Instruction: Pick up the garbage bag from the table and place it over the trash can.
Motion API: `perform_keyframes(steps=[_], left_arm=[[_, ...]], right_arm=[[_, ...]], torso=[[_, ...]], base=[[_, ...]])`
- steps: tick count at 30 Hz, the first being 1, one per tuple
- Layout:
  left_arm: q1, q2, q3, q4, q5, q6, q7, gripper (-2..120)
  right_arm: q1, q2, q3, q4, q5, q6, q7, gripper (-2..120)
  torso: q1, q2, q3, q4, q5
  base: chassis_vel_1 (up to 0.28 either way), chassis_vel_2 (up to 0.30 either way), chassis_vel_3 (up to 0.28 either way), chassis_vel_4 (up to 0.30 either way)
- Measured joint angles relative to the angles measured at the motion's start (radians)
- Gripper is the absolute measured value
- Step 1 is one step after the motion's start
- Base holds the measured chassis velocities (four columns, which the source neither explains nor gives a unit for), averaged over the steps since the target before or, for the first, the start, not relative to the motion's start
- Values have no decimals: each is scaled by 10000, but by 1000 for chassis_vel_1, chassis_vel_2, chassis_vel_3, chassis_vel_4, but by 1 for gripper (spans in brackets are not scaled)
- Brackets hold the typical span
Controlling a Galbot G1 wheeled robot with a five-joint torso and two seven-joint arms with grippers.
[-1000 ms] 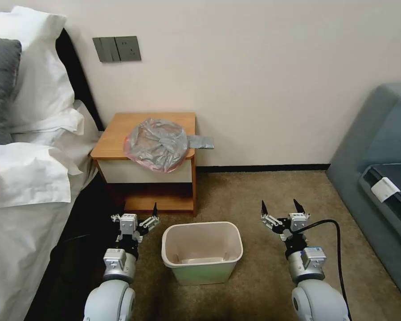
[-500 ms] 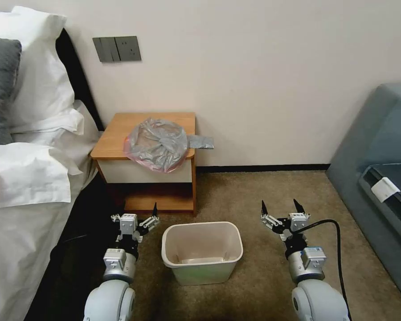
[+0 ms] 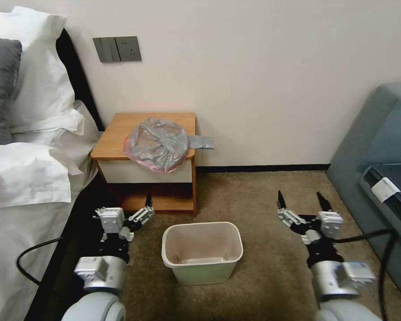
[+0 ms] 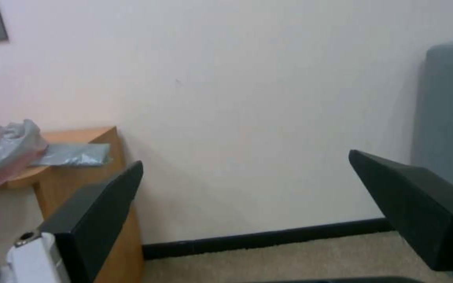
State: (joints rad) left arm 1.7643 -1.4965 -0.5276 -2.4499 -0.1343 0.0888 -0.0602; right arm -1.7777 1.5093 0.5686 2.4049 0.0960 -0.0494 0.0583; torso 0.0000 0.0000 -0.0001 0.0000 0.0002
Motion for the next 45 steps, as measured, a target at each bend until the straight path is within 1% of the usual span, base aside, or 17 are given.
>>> perform_keyframes(steps=[1, 2, 3, 5, 7, 8, 9, 10, 20, 28, 30, 32, 33, 37, 38, 40, 45], left_arm=[[178, 161, 13, -99, -142, 211, -1, 100], [178, 161, 13, -99, -142, 211, -1, 100], [269, 259, 21, -112, -193, 311, -1, 100], [348, 352, 19, -112, -195, 356, -2, 100], [369, 373, 18, -93, -193, 357, -2, 100], [384, 387, 14, -66, -191, 356, -2, 100], [406, 405, 10, -35, -190, 340, -2, 100], [409, 413, 9, -15, -189, 308, -2, 100], [568, 431, 32, -16, -272, -124, -69, 100], [939, 455, -117, -408, -551, -302, -127, 100], [959, 455, -130, -417, -565, -304, -131, 100], [970, 415, -144, -418, -584, -312, -135, 100], [970, 415, -144, -418, -584, -312, -135, 100], [943, 331, -124, -404, -587, -333, -136, 100], [943, 331, -124, -404, -587, -333, -136, 100], [905, 320, -113, -387, -596, -341, -135, 100], [858, 343, -107, -359, -624, -343, -135, 100]], right_arm=[[-4, 1, 2, 15, 3, -2, 3, 100], [-4, 1, 2, 15, 3, -2, 3, 100], [-7, 0, 3, 16, 4, -5, 5, 100], [-8, -37, -8, 21, 134, -80, 52, 100], [8, -152, -54, 0, 455, -266, 163, 100], [44, -315, -109, -86, 842, -505, 298, 100], [64, -415, -173, -157, 1106, -674, 379, 100], [82, -458, -183, -178, 1208, -729, 418, 100], [173, -528, -215, -250, 1540, -814, 477, 100], [1053, -875, -366, -737, 3665, -1072, 730, 100], [1151, -916, -383, -789, 3906, -1101, 760, 100], [1476, -1044, -440, -970, 4692, -1191, 846, 100], [1476, -1044, -440, -970, 4692, -1191, 846, 100], [2007, -1255, -529, -1259, 5980, -1347, 993, 100], [2007, -1255, -529, -1259, 5980, -1347, 993, 100], [2298, -1371, -579, -1424, 6698, -1433, 1075, 100], [2780, -1560, -658, -1683, 7861, -1570, 1206, 100]], torso=[[0, 0, 0, 0, 6], [0, 0, 0, 0, 6], [0, 0, 1, 1, -3], [0, 0, 1, 0, -3], [0, 1, -1, -4, -4], [0, 0, 0, 1, -4], [-1, 0, 1, 0, 3], [-1, 0, 1, 0, 0], [-1, 0, 1, -2, -3], [-1, 0, 1, 0, -1], [-1, 0, 1, -1, -1], [-1, 0, 1, -1, -2], [-1, 0, 1, -1, -2], [0, 0, 1, 0, -2], [0, 0, 1, 0, -2], [-1, 0, 1, 0, -2], [-1, 0, 2, 0, -2]], base=[[0, 0, 0, 0], [0, 0, 0, 0], [0, 0, 0, 0], [0, 0, 0, 0], [0, 0, 0, 0], [0, 0, 0, 0], [0, 0, 0, 0], [0, 0, 0, 0], [0, 0, 0, 0], [0, 0, 0, 0], [0, 0, 0, 0], [0, 0, 0, 0], [0, 0, 0, 0], [0, 0, 0, 0], [0, 0, 0, 0], [0, 0, 0, 0], [0, 0, 0, 0]])
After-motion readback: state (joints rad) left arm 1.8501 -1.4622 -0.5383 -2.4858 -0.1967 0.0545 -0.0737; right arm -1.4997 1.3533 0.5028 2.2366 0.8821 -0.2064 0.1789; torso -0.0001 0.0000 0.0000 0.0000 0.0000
